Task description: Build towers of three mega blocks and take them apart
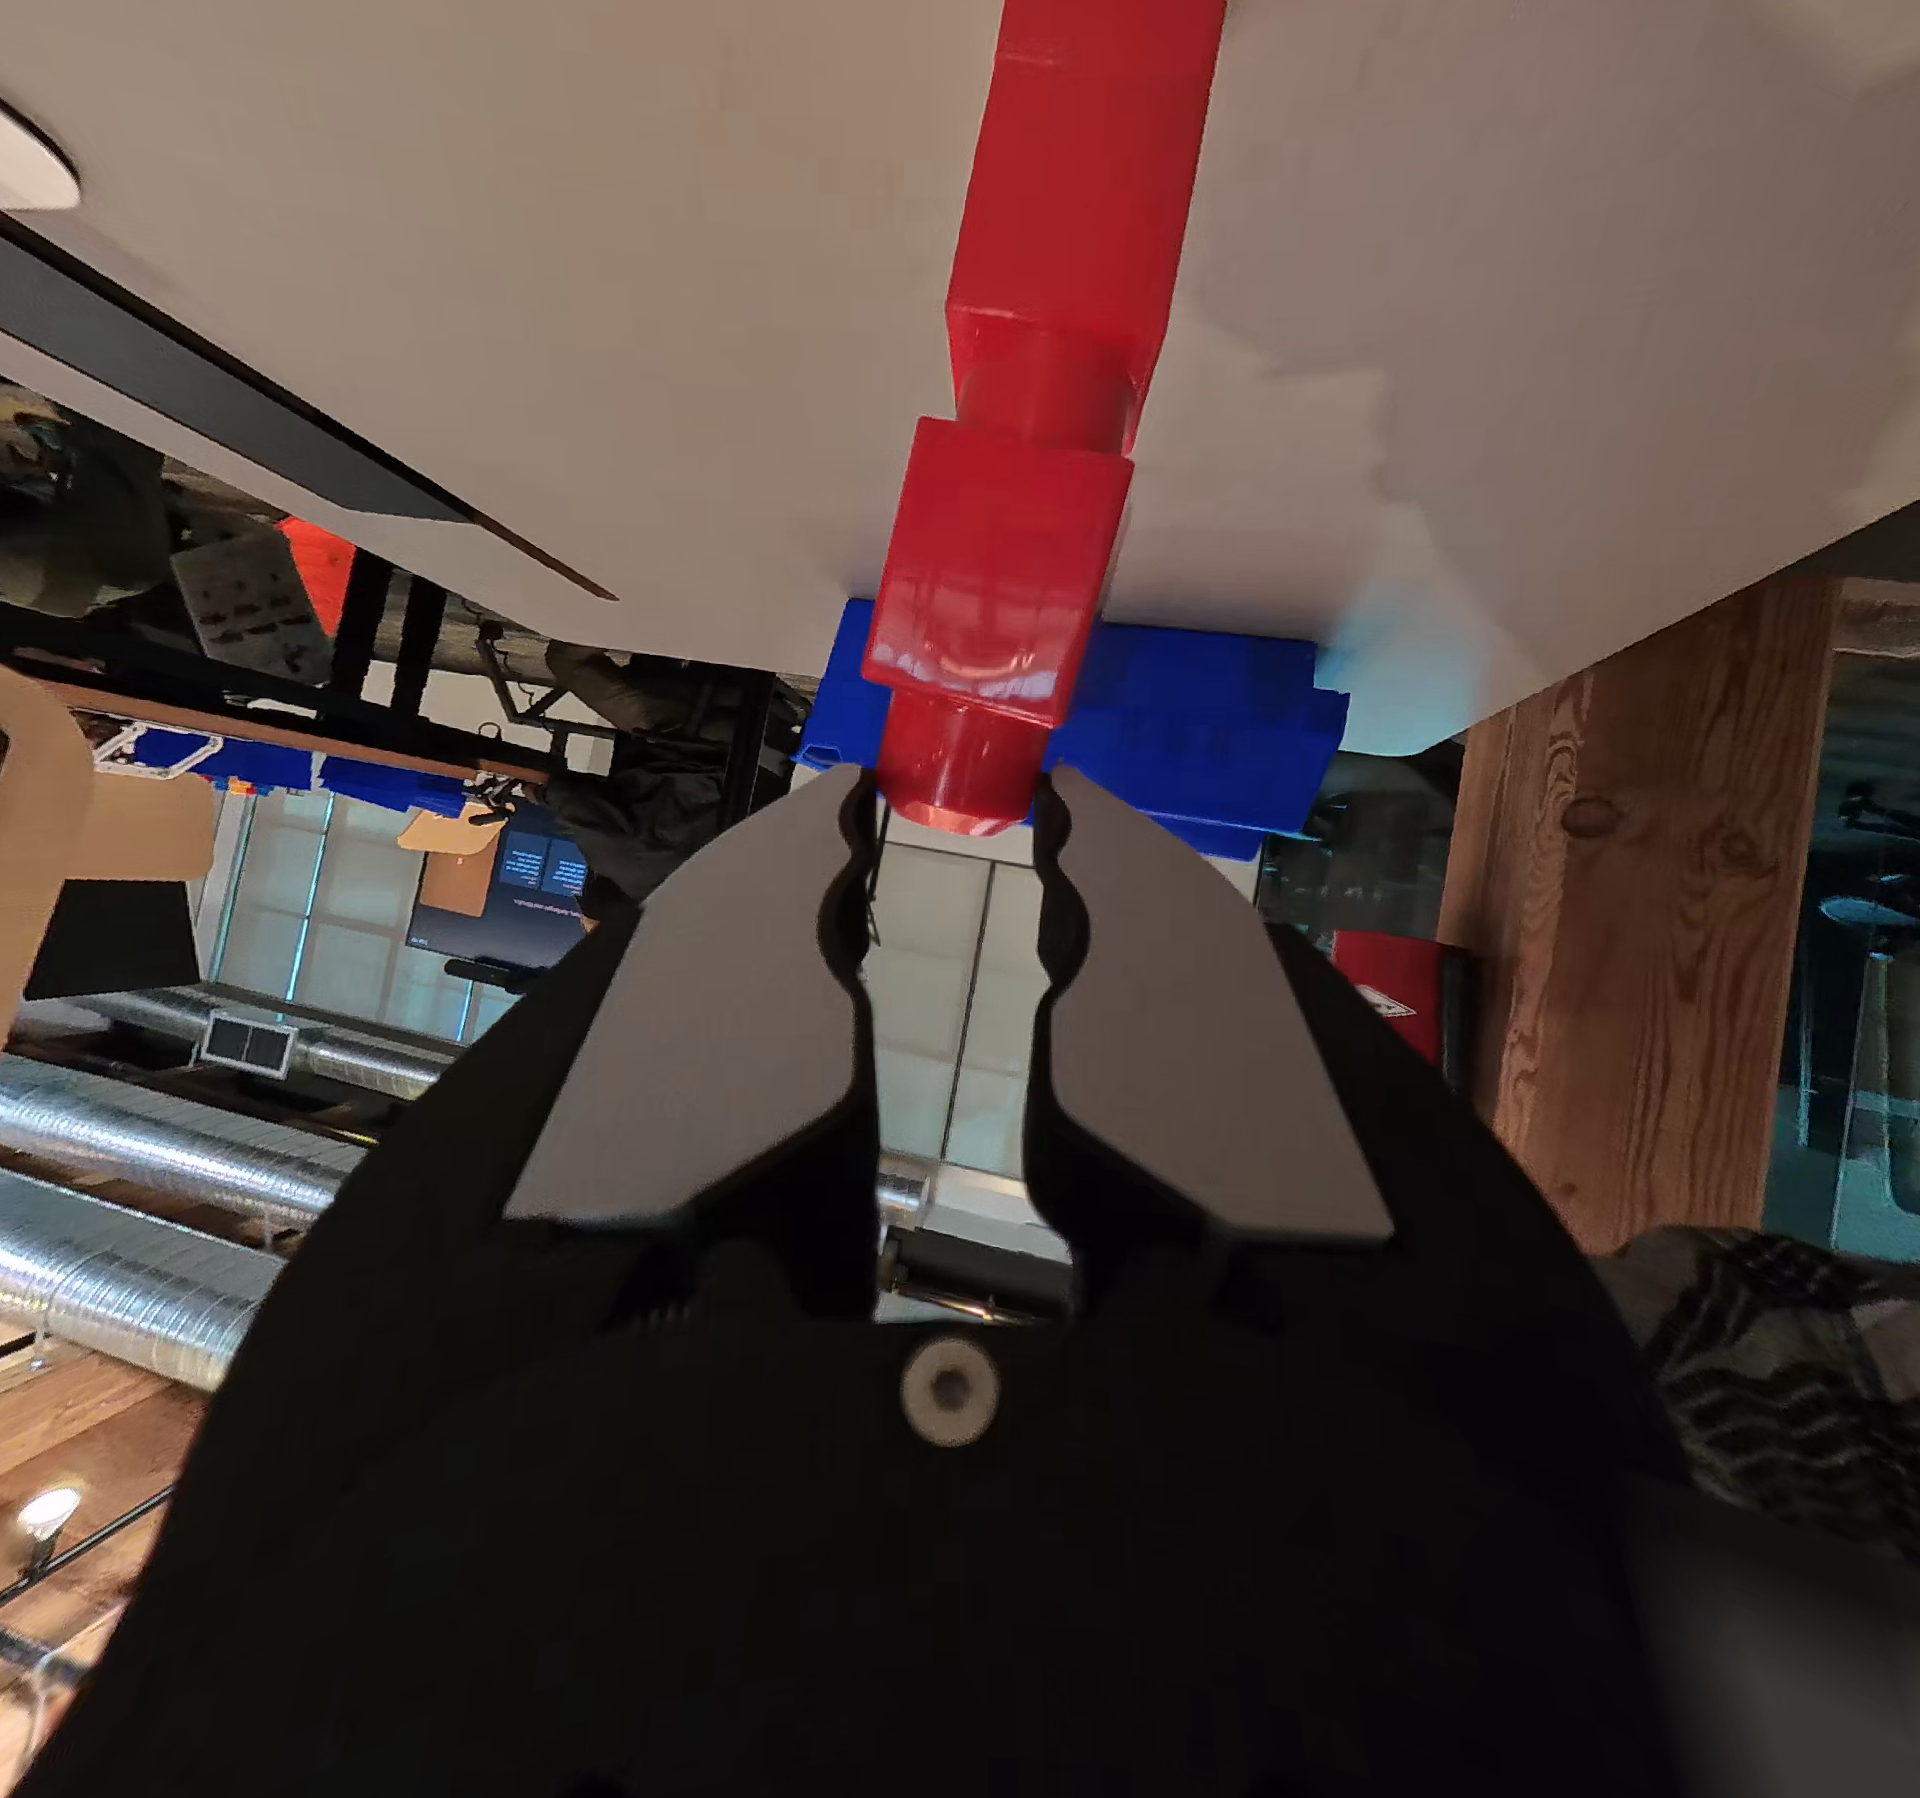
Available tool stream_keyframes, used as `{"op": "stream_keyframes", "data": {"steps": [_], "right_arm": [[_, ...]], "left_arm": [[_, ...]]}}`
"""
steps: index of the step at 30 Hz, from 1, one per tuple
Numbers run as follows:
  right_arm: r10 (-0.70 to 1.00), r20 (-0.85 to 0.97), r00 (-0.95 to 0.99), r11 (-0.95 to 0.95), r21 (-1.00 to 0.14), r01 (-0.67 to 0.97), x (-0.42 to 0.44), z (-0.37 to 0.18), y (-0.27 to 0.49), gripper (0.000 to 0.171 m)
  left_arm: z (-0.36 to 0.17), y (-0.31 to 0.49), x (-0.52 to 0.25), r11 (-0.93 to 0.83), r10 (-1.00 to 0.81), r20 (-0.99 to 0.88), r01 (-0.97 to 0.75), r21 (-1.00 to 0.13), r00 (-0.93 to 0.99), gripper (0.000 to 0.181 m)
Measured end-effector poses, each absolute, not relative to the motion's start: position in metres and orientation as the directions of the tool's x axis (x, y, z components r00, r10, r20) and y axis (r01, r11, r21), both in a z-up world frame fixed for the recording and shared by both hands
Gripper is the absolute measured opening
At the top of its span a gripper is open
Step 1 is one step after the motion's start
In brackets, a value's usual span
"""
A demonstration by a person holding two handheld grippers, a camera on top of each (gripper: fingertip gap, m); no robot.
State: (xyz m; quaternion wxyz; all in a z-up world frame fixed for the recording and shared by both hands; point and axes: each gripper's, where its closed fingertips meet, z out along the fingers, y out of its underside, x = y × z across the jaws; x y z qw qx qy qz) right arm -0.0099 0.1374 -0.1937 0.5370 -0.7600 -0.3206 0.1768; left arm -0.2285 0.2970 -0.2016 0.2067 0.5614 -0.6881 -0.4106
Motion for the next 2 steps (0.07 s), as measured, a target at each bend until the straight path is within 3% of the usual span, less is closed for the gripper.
{"op": "stream_keyframes", "data": {"steps": [2], "right_arm": [[0.676, 0.073, 0.733, -0.218, -0.930, 0.294, -0.0093, -0.1937, 0.1371, 0.113]], "left_arm": [[-0.2053, 0.2954, -0.2274, 0.040, -0.941, -0.171, -0.598, 0.800, -0.291, 0.028]]}}
